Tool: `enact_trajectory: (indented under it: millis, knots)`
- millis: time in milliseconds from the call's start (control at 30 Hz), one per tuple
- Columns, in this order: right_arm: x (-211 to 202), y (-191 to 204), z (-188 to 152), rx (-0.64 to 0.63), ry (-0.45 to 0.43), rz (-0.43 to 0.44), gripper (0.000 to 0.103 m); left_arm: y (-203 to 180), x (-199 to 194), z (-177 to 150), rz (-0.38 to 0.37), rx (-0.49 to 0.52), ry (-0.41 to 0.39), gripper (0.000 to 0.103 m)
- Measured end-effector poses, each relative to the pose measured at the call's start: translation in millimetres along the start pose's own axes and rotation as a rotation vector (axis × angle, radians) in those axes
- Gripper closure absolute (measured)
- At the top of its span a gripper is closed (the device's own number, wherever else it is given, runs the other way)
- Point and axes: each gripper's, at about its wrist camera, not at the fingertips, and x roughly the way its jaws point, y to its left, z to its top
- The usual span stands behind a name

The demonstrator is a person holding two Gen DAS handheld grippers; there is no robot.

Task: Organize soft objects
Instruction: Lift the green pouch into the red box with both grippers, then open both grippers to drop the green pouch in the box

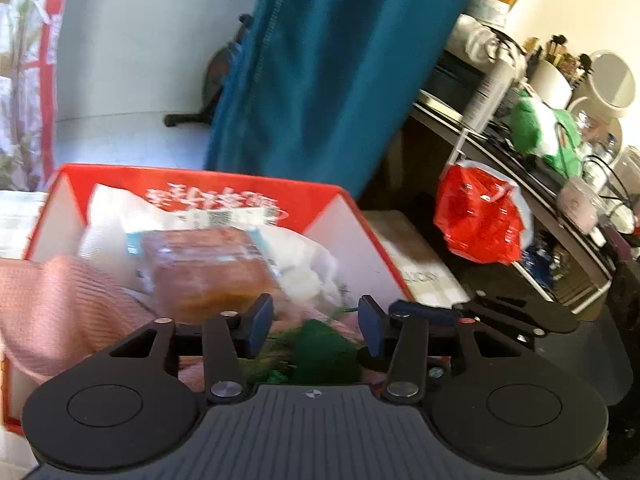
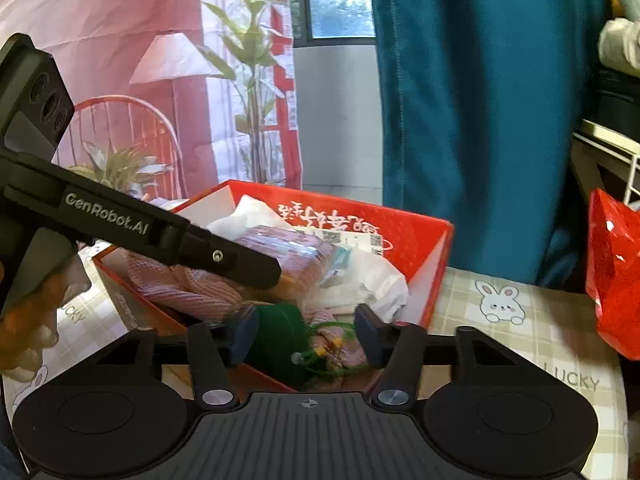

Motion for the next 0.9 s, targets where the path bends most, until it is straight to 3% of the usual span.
enact_trajectory:
  millis: [100,333,767,867,900]
  knots:
    - [5,5,3,-0.016,0.017,0.005,0.078,5,-6,-1,0.063,0.018,-0.013,0.063]
    - [28,-1,6,0.088,0.093,0.034,0.095,17,-18,-4,0.131,0.039,-0.028,0.064]
    - [69,-4,18,0.206,0.293,0.1,0.096,23,-32,-8,0.191,0.038,-0.031,0.063]
    - [70,1,19,0.205,0.309,0.096,0.095,22,-37,-8,0.222,0.048,-0.035,0.05]
    - [69,4,20,0.193,0.31,0.084,0.093,22,-40,-9,0.232,0.051,-0.038,0.04]
